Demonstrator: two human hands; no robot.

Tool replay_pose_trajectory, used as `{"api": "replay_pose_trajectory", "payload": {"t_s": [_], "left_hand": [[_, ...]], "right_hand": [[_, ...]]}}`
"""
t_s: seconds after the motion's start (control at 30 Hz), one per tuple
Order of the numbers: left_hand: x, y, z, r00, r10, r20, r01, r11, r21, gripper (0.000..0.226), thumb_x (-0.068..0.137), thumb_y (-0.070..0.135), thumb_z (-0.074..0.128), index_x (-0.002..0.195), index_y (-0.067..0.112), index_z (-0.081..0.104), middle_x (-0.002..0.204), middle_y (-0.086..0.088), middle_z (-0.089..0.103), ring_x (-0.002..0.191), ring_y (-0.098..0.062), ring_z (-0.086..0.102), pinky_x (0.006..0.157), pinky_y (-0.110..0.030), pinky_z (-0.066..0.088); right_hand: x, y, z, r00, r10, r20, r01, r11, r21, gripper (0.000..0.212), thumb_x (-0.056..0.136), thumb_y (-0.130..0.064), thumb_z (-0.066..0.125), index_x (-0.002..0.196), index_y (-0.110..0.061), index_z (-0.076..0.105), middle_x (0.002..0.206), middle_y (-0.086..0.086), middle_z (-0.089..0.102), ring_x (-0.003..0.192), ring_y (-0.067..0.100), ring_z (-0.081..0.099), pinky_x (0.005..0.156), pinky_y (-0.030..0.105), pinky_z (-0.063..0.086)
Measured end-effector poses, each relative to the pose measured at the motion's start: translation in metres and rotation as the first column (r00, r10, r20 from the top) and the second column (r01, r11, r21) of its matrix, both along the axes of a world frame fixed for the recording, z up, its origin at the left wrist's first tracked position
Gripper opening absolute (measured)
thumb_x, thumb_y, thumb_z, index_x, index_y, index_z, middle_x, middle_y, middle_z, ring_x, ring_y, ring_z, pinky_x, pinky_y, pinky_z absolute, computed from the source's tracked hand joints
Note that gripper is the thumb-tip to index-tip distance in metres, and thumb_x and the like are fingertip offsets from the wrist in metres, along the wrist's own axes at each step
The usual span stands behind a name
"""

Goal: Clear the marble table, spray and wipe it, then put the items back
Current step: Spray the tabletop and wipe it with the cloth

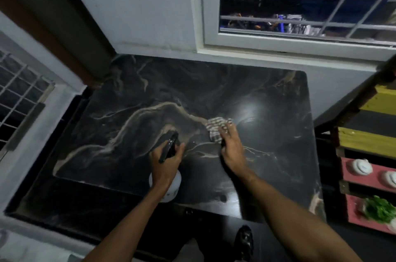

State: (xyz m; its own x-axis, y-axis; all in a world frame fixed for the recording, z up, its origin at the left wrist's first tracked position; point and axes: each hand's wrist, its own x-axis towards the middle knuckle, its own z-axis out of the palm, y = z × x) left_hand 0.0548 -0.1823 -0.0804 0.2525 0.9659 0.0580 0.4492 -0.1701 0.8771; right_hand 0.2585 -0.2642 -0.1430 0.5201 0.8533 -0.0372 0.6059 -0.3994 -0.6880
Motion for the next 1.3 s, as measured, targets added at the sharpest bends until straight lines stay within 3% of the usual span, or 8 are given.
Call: {"api": "replay_pose_trajectory", "payload": {"t_s": [0.07, 0.23, 0.4, 0.57, 0.77, 1.0, 1.17, 1.3], "left_hand": [[-0.019, 0.023, -0.001, 1.000, 0.012, 0.007, -0.012, 1.000, 0.011, 0.032, 0.085, 0.030, 0.074, 0.064, 0.008, 0.064, 0.058, -0.005, 0.064, 0.057, -0.024, 0.065, 0.054, -0.043, 0.055], [-0.046, 0.071, 0.004, 0.999, 0.024, -0.029, -0.022, 0.998, 0.061, 0.030, 0.085, 0.023, 0.072, 0.060, 0.011, 0.060, 0.056, -0.003, 0.061, 0.055, -0.022, 0.062, 0.056, -0.042, 0.053], [-0.058, 0.102, -0.001, 1.000, 0.013, 0.016, -0.014, 0.999, 0.047, 0.036, 0.088, 0.018, 0.076, 0.059, 0.008, 0.057, 0.053, -0.003, 0.058, 0.054, -0.022, 0.059, 0.056, -0.039, 0.050], [-0.059, 0.119, 0.005, 1.000, 0.000, 0.024, -0.001, 0.999, 0.042, 0.041, 0.088, 0.017, 0.077, 0.055, 0.014, 0.052, 0.049, 0.004, 0.052, 0.050, -0.013, 0.052, 0.054, -0.029, 0.041], [-0.082, 0.140, 0.005, 1.000, 0.021, 0.014, -0.022, 0.998, 0.050, 0.038, 0.088, 0.016, 0.076, 0.058, 0.008, 0.054, 0.053, -0.003, 0.056, 0.053, -0.022, 0.057, 0.057, -0.030, 0.044], [-0.122, 0.139, 0.014, 0.989, 0.143, 0.025, -0.145, 0.988, 0.057, 0.042, 0.086, 0.019, 0.078, 0.056, 0.017, 0.048, 0.049, 0.006, 0.050, 0.049, -0.012, 0.050, 0.055, -0.028, 0.042], [-0.153, 0.131, 0.010, 0.982, 0.189, 0.010, -0.189, 0.978, 0.085, 0.035, 0.086, 0.017, 0.079, 0.060, 0.010, 0.056, 0.053, 0.008, 0.056, 0.053, -0.008, 0.056, 0.056, -0.020, 0.044], [-0.172, 0.131, 0.013, 0.961, 0.276, -0.034, -0.273, 0.959, 0.071, 0.036, 0.084, 0.018, 0.079, 0.058, 0.021, 0.055, 0.050, 0.016, 0.052, 0.057, 0.008, 0.057, 0.056, -0.002, 0.034]], "right_hand": [[-0.025, 0.035, 0.003, 0.991, -0.133, -0.016, 0.132, 0.990, -0.039, 0.067, 0.090, 0.007, 0.047, 0.153, -0.013, 0.036, 0.166, 0.011, 0.016, 0.154, 0.026, 0.016, 0.126, 0.041, 0.021], [-0.103, 0.053, -0.008, 0.829, 0.542, 0.136, -0.544, 0.839, -0.025, 0.076, 0.083, 0.009, 0.048, 0.152, -0.020, 0.037, 0.167, 0.002, 0.019, 0.156, 0.024, 0.014, 0.122, 0.041, 0.033], [-0.065, 0.055, -0.004, 0.999, 0.004, 0.033, -0.001, 0.996, -0.089, 0.066, 0.090, 0.003, 0.046, 0.152, -0.019, 0.038, 0.166, 0.000, 0.018, 0.153, 0.023, 0.020, 0.125, 0.044, 0.026], [-0.130, 0.007, -0.010, 0.731, 0.680, 0.064, -0.678, 0.734, -0.054, 0.050, 0.103, -0.012, 0.038, 0.151, -0.024, 0.039, 0.167, -0.013, 0.011, 0.155, 0.021, 0.016, 0.124, 0.038, 0.023], [-0.107, 0.099, 0.010, 0.992, 0.129, 0.010, -0.128, 0.990, -0.058, 0.054, 0.098, -0.001, 0.045, 0.150, -0.016, 0.043, 0.167, 0.005, 0.019, 0.156, 0.020, 0.013, 0.124, 0.045, 0.027], [-0.201, 0.024, -0.015, 0.633, 0.774, 0.031, -0.774, 0.633, -0.012, 0.051, 0.103, -0.016, 0.038, 0.153, -0.021, 0.037, 0.167, -0.003, 0.014, 0.156, 0.019, 0.010, 0.122, 0.045, 0.032], [-0.180, 0.094, -0.003, 0.951, 0.305, -0.046, -0.306, 0.952, -0.026, 0.069, 0.086, 0.011, 0.046, 0.150, -0.014, 0.042, 0.167, 0.006, 0.018, 0.156, 0.024, 0.010, 0.124, 0.048, 0.027], [-0.234, 0.074, -0.011, 0.705, 0.707, 0.063, -0.708, 0.706, -0.004, 0.060, 0.099, -0.008, 0.048, 0.155, -0.023, 0.032, 0.168, 0.001, 0.013, 0.157, 0.018, 0.007, 0.124, 0.040, 0.028]]}}
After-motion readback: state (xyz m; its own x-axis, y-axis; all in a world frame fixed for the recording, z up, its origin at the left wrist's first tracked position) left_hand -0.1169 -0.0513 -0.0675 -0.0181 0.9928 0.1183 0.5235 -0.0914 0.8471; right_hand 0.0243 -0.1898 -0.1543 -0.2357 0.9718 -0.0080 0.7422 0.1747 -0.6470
